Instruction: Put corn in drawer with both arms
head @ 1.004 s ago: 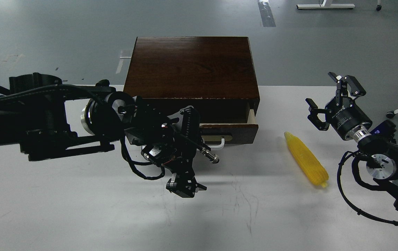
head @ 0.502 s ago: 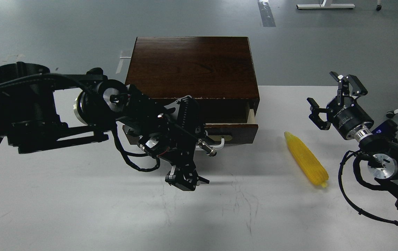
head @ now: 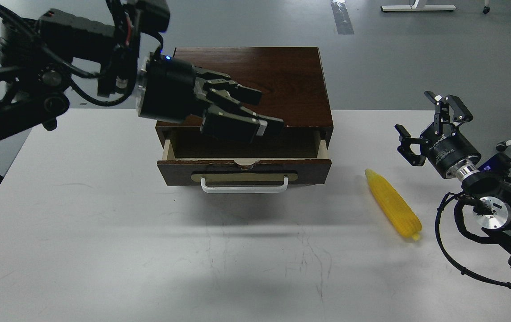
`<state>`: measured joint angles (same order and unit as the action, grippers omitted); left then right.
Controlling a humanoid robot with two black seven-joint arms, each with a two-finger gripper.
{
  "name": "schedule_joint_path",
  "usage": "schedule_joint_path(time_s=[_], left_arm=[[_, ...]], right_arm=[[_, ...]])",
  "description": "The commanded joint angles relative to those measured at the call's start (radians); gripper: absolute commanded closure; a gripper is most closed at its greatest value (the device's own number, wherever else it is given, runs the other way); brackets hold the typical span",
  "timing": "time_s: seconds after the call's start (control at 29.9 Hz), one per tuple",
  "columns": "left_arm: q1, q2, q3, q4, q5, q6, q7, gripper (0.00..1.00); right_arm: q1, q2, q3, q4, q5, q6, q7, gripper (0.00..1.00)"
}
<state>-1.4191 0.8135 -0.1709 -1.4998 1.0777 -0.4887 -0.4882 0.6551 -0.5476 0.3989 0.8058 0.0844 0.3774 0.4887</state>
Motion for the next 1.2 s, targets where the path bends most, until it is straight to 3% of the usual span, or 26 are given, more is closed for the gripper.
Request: schedule_joint_path(time_s=[0.0,0.23,0.37,0.6,0.8,1.17], left_arm=[[0.002,0.077,-0.002,0.096,-0.373,0.000,-0.001,0.02],[0.124,0.147,-0.002,0.354,-0.847,0.000,-0.001,0.02],[0.198,0.190,-0.002,0.407,-1.020,0.000,-0.001,0.02],[0.360,0.227,-0.004,0.412,-1.180,0.000,-0.001,0.02],[0.430,0.237,-0.004,0.415,-1.246,0.000,-0.001,0.02],[0.434,0.247,-0.004,0.421,-1.262,0.000,-0.001,0.02]], right_arm=[[0.000,0.000,0.005,0.000,0.000,0.001,0.000,0.00],[0.006,-0.015,0.008,0.001,0.000,0.011,0.000,0.00],[0.011,-0.020,0.008,0.000,0.000,0.011,0.000,0.00],[0.018,-0.037,0.008,-0.002,0.000,0.021,0.000,0.00],[0.017,-0.054,0.008,-0.004,0.000,0.041,0.000,0.00],[0.017,-0.080,0.006,0.000,0.000,0.069,0.000,0.00]])
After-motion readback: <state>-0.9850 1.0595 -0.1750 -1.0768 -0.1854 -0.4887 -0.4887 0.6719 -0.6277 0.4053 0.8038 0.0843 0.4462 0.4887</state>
